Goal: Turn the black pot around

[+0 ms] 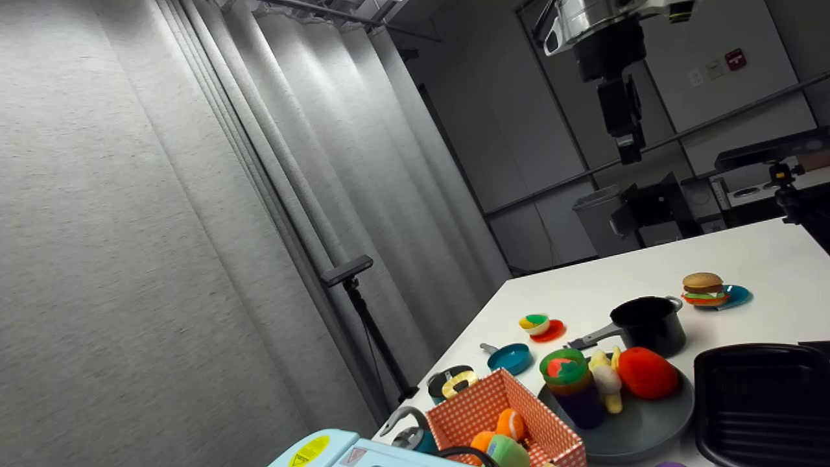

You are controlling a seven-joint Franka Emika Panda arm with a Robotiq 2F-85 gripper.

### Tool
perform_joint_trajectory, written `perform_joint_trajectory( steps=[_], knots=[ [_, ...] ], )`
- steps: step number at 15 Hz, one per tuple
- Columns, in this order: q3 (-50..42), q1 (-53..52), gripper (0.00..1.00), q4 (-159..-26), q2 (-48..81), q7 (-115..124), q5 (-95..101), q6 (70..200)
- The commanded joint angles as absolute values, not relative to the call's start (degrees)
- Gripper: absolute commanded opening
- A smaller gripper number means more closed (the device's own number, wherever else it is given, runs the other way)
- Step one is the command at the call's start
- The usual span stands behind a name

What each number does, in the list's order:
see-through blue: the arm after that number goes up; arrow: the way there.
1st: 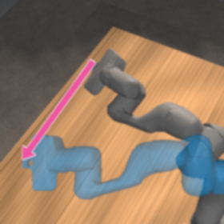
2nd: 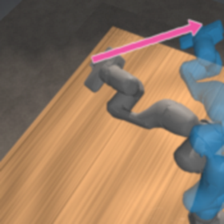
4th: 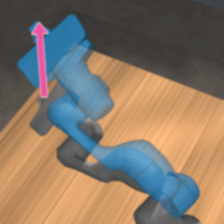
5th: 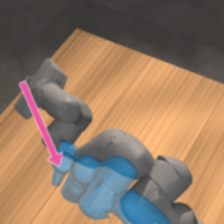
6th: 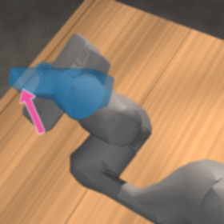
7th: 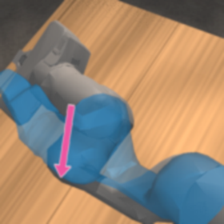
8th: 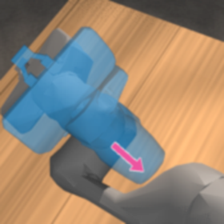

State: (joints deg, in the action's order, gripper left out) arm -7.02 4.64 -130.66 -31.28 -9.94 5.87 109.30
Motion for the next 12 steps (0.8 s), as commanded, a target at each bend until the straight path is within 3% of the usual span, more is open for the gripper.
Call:
perform_joint_trajectory(
  steps=[1, 12],
  knots=[
    [-6.3, 4.8, 1.0, -131.2, -31.3, -7.8, 6.0, 110.4],
    [-3.1, 5.9, 1.0, -135.5, -25.8, 2.3, 6.7, 122.8]
  ],
)
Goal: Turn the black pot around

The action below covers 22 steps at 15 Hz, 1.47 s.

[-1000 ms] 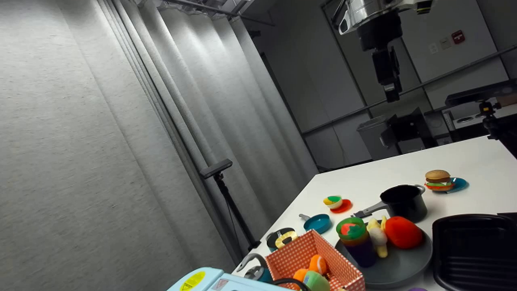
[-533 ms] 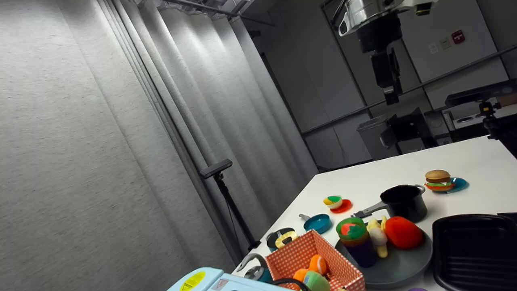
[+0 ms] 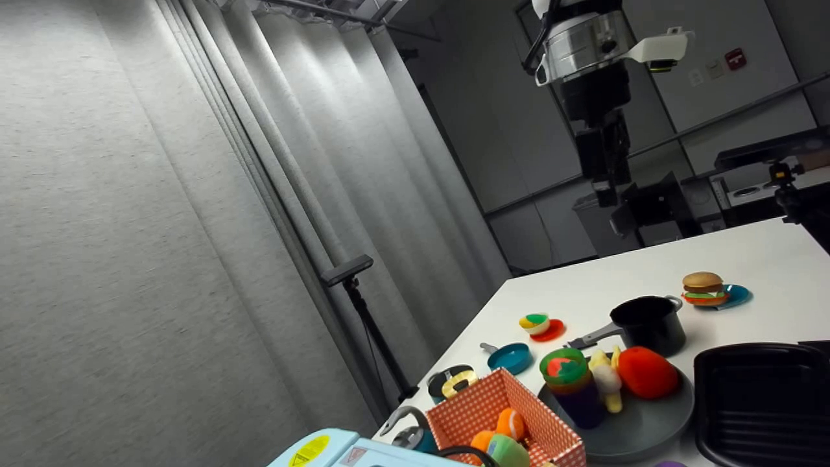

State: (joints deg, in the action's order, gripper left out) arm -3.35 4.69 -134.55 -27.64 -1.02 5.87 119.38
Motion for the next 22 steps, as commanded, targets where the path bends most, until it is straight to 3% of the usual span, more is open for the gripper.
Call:
perform_joint_trajectory(
  steps=[1, 13, 22],
  knots=[
    [-3.4, 6.3, 1.0, -135.9, -25.0, 3.4, 6.5, 123.8],
    [-6.3, 10.6, 1.0, -133.8, -13.9, 11.8, 6.0, 130.9],
    [-9.7, 10.7, 1.0, -132.7, -8.3, 4.4, 4.6, 132.5]
  ],
)
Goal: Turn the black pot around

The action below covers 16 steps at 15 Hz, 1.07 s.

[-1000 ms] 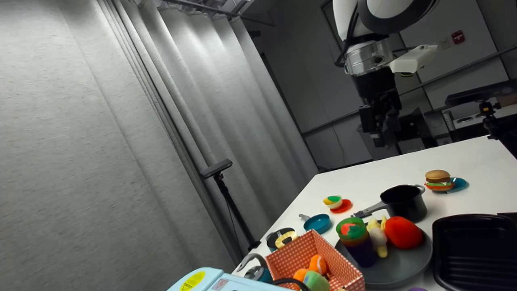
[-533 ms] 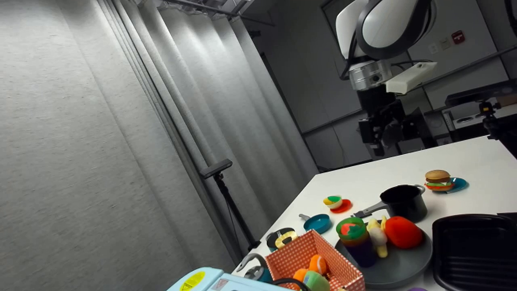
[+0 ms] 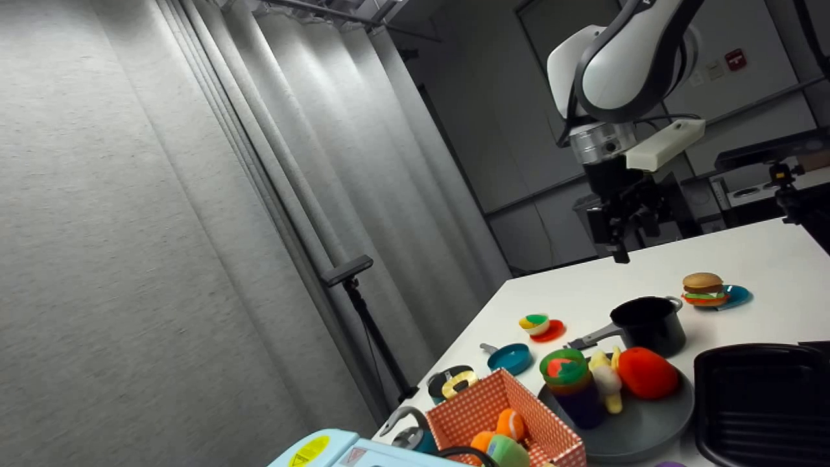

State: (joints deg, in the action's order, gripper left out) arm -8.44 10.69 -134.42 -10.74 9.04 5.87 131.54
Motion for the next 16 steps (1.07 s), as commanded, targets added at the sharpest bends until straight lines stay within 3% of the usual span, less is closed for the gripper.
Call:
perform_joint_trajectory(
  steps=[1, 6, 16],
  knots=[
    [-10.1, 10.6, 1.0, -132.4, -7.6, 2.3, 4.1, 132.3],
    [-11.8, 11.0, 1.0, -129.9, -3.7, -8.1, 4.3, 130.9],
    [-11.7, 11.1, 1.0, -131.0, -3.2, -5.3, 6.8, 132.1]
  ],
)
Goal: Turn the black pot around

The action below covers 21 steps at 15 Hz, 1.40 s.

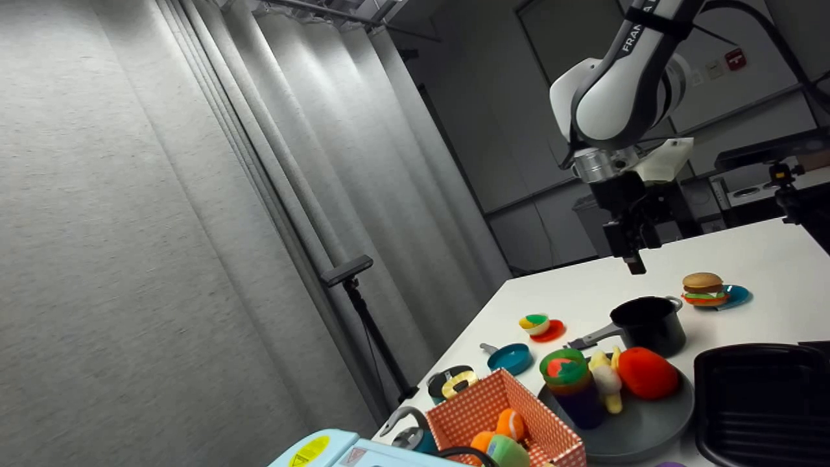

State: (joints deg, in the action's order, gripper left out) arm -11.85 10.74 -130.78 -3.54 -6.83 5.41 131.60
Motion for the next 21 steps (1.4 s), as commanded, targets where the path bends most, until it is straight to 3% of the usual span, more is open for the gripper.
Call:
perform_joint_trajectory(
  steps=[1, 21],
  knots=[
    [-11.7, 11.1, 1.0, -131.0, -2.8, -4.9, 7.0, 132.7],
    [-11.2, 14.2, 1.0, -117.3, 18.0, -10.9, 0.2, 139.8]
  ],
)
